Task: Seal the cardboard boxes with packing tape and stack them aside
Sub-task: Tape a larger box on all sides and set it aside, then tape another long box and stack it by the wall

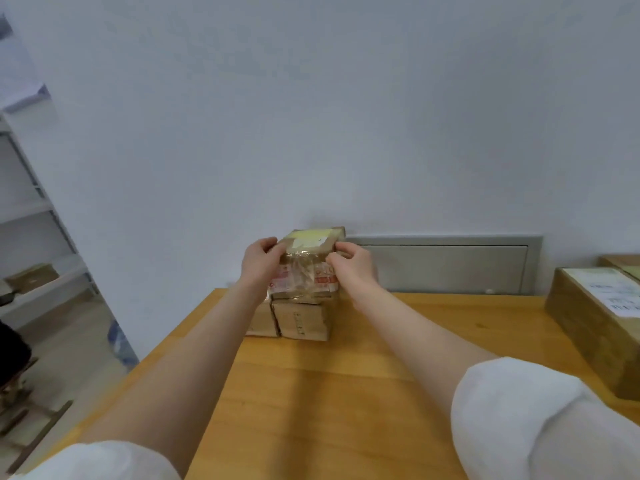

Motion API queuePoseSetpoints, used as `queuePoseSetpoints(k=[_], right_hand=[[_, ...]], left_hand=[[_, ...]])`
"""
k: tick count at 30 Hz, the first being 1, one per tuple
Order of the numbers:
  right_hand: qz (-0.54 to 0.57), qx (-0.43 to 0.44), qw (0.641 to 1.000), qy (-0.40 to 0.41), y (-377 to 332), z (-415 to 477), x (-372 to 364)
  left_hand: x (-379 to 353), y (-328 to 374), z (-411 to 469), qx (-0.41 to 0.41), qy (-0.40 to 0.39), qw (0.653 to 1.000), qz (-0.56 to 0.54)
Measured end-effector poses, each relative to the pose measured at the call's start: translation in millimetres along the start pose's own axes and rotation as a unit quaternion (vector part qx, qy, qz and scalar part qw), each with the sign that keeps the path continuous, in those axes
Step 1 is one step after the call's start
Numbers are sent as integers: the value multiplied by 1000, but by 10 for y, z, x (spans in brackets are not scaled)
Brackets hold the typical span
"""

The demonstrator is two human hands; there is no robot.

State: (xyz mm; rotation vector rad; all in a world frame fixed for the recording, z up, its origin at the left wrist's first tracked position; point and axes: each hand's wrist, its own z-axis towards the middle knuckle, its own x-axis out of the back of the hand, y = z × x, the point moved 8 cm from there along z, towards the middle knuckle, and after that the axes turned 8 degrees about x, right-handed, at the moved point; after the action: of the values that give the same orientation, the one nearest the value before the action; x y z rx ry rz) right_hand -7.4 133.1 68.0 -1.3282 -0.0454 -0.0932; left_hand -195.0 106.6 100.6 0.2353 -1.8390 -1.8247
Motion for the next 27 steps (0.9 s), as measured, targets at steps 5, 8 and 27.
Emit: queuePoseSetpoints(k=[5,8,27], right_hand=[[-62,25,998,-7,143,29,-201],[-84,10,996,-20,259,14,-213],[-285,37,956,61,-25,-1037,1771]], left_hand=[[60,-176,152,-9,19,999,33],[4,-172,131,-21,20,998,64],[-1722,251,-1671,-246,-119,833,481]])
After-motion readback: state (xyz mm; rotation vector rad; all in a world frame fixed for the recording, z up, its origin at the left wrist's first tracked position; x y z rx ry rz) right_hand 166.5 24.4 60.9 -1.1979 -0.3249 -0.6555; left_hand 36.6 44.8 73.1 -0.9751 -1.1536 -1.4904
